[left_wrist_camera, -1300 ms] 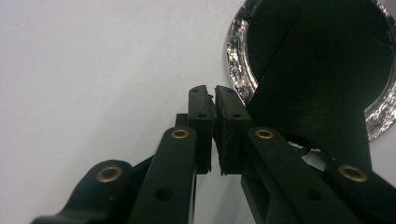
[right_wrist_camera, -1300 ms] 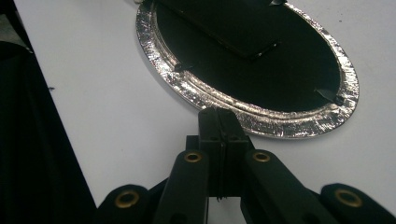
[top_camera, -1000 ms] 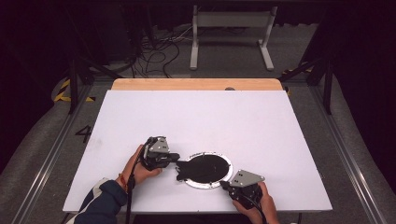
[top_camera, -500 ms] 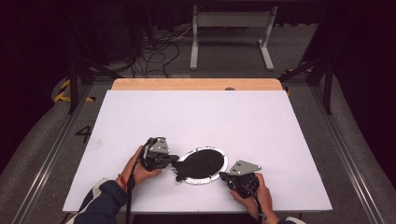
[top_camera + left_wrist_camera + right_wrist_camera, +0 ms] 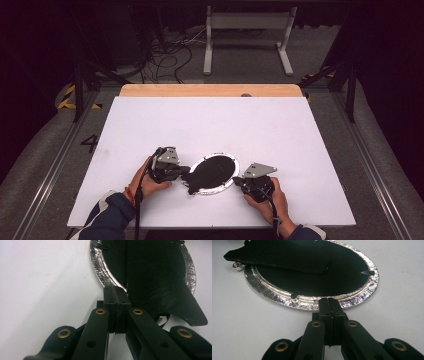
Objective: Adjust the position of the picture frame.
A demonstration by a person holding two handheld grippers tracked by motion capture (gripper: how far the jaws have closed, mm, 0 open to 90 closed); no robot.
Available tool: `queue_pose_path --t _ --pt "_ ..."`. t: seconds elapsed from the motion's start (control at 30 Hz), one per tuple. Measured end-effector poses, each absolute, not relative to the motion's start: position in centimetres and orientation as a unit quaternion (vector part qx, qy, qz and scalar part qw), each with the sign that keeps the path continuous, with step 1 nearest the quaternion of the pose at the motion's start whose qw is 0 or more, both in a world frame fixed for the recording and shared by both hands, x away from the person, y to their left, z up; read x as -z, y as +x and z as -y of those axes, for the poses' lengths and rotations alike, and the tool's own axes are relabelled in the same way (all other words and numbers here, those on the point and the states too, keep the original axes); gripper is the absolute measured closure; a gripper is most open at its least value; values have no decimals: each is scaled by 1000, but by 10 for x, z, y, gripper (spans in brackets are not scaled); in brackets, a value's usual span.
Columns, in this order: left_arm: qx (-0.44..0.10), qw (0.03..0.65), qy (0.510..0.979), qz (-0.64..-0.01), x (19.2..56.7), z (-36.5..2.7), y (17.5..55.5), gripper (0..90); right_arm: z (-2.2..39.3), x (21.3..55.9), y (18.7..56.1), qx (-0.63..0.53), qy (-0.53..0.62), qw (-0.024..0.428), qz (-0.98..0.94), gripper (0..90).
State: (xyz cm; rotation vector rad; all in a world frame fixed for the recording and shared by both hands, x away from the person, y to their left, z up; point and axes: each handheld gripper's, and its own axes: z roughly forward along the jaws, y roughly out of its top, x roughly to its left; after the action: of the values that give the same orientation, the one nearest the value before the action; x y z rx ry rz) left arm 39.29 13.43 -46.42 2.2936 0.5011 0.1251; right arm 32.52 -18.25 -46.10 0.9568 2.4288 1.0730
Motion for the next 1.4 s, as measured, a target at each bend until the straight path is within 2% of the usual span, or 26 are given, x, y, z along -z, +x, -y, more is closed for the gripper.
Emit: queue_pose_path --t 0.23,0.37,0.63,0.8,1.23,1.4 --pt "-36 392 894 -216 465 -137 394 900 181 460 331 -376 356 153 -842 900" --pt "-51 384 897 -211 464 -136 390 900 178 460 336 -369 359 163 -842 900" --pt "-37 402 888 -221 467 -143 391 900 172 459 357 -364 377 179 -832 900" --pt "-54 400 887 -224 467 -140 387 900 173 459 374 -368 385 170 -829 900" --pt "-70 398 885 -230 467 -122 380 895 172 460 405 -364 388 200 -823 900" --pt "-71 397 888 -218 467 -112 377 884 178 460 413 -367 394 194 -820 900"
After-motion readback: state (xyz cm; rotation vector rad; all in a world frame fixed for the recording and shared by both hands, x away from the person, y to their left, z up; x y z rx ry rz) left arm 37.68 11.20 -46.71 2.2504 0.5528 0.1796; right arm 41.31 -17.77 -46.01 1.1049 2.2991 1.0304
